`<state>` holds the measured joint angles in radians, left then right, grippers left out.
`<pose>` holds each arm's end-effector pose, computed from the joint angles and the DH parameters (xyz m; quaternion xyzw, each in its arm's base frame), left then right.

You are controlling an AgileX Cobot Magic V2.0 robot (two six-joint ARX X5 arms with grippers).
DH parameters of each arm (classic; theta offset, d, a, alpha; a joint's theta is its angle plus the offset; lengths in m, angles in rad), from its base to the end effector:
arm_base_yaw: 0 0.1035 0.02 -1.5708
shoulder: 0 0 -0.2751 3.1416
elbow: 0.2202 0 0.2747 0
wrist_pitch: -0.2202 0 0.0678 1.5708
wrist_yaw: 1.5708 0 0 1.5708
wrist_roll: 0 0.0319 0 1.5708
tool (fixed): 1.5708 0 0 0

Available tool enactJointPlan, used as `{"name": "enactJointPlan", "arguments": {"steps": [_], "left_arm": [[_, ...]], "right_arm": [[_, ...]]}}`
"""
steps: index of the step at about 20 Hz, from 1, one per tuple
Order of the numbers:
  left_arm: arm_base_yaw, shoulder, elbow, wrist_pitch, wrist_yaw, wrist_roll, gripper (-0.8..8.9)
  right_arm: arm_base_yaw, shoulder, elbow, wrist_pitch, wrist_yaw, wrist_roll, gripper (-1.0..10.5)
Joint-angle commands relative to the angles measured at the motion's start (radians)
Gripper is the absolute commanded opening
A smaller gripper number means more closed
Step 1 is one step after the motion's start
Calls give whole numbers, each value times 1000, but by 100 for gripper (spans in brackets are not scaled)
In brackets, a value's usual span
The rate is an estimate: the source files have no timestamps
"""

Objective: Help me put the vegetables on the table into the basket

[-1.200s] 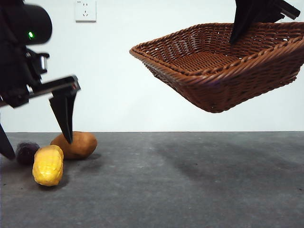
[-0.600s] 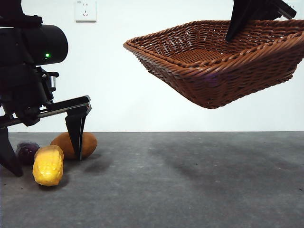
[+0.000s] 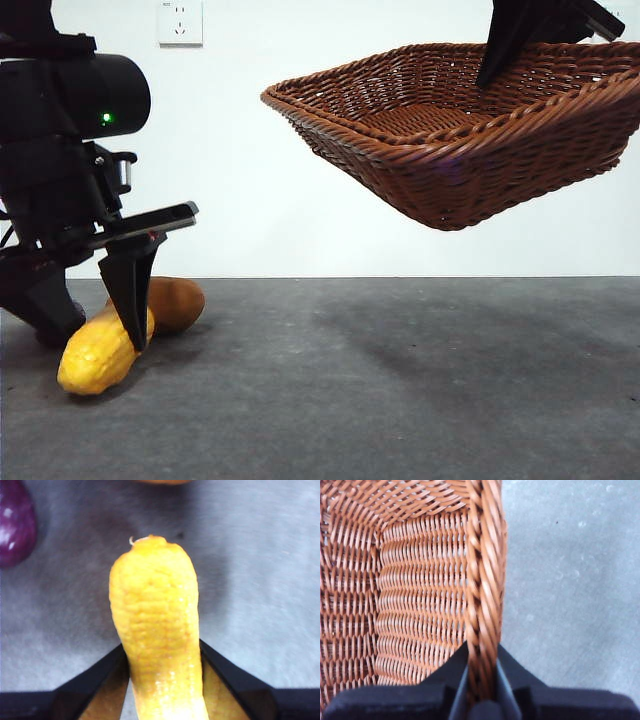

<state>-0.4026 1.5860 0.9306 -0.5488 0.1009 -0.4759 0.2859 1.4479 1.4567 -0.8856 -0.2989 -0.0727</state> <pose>0.2830 -0.1240 0.1698 -0.1054 0.5926 -0.0675 0.7957 0.3012 0.0983 0.3633 -0.0287 0.4147 0.2762 0.8665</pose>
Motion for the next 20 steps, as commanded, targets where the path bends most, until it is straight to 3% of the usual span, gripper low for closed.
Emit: {"name": "enactJointPlan", "arguments": {"steps": [1,7,12,15,20], "left_arm": [[-5,-82,-5,4,3,104,-8],[-30,-444,-5,-35,11,282,-8],[-175,-699,-5,-102,11,347,-8],[-320,-731,-5,-99,10,386,-8],[-516,-582,-5,10,3,501,-8]], "right_arm": [[1,-8,-1,-4,0,-1,-12],[1,-5,-30,-20,19,20,-12],[6,-5,-159,70,3,89,-12],[41,-5,-256,153,-20,139,-12],[143,-5,-297,202,-20,179,-12]]}}
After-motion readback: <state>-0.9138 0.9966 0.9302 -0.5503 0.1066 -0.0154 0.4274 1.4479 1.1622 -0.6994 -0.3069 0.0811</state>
